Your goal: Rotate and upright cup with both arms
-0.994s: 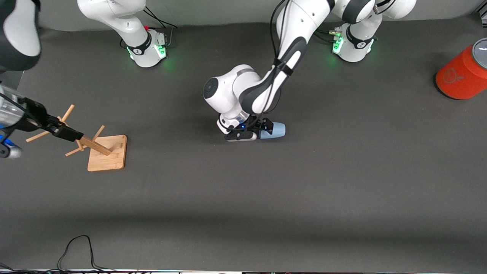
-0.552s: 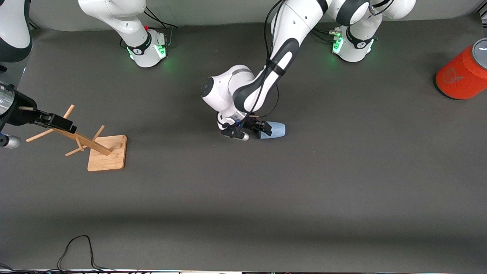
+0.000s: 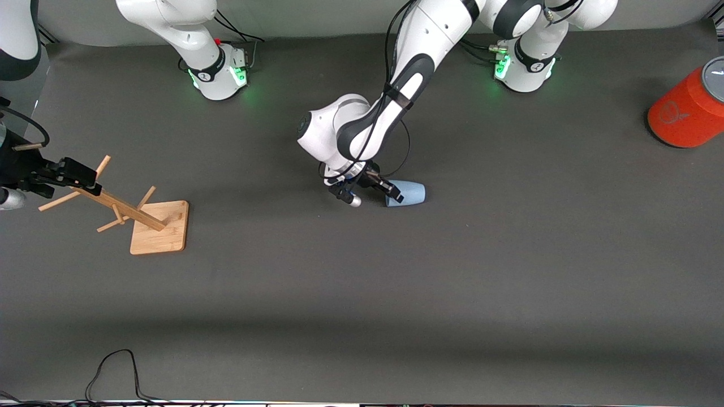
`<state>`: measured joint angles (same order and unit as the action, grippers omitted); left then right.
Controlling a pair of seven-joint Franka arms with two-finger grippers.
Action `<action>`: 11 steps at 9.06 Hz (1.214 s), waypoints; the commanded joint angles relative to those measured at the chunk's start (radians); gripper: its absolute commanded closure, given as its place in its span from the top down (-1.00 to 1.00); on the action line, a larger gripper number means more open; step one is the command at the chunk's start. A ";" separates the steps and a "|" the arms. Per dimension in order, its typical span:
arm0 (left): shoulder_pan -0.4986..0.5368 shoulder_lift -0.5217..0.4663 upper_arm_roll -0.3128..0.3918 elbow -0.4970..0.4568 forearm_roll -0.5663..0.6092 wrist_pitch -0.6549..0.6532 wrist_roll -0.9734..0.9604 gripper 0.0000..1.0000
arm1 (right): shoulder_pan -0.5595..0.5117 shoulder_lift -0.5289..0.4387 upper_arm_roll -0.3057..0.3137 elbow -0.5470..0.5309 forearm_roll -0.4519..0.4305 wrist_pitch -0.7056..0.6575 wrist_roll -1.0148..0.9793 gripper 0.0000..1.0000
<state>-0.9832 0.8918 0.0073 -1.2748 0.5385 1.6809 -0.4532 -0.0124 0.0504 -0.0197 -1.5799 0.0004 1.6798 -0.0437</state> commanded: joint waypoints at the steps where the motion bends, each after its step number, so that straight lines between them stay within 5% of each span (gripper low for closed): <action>1: -0.014 0.001 0.017 0.017 0.015 -0.023 0.054 -1.00 | 0.050 -0.004 -0.040 0.000 -0.016 0.001 -0.019 1.00; 5: 0.017 -0.039 0.020 0.093 -0.020 -0.073 0.139 -1.00 | 0.080 -0.001 -0.072 -0.003 -0.014 0.003 -0.022 1.00; 11: 0.251 -0.132 0.017 0.270 -0.365 0.003 -0.045 -1.00 | 0.060 -0.001 -0.062 -0.006 -0.013 0.003 -0.025 1.00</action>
<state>-0.7665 0.7827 0.0321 -1.0207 0.2303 1.6496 -0.4152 0.0433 0.0543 -0.0823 -1.5830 -0.0008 1.6797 -0.0462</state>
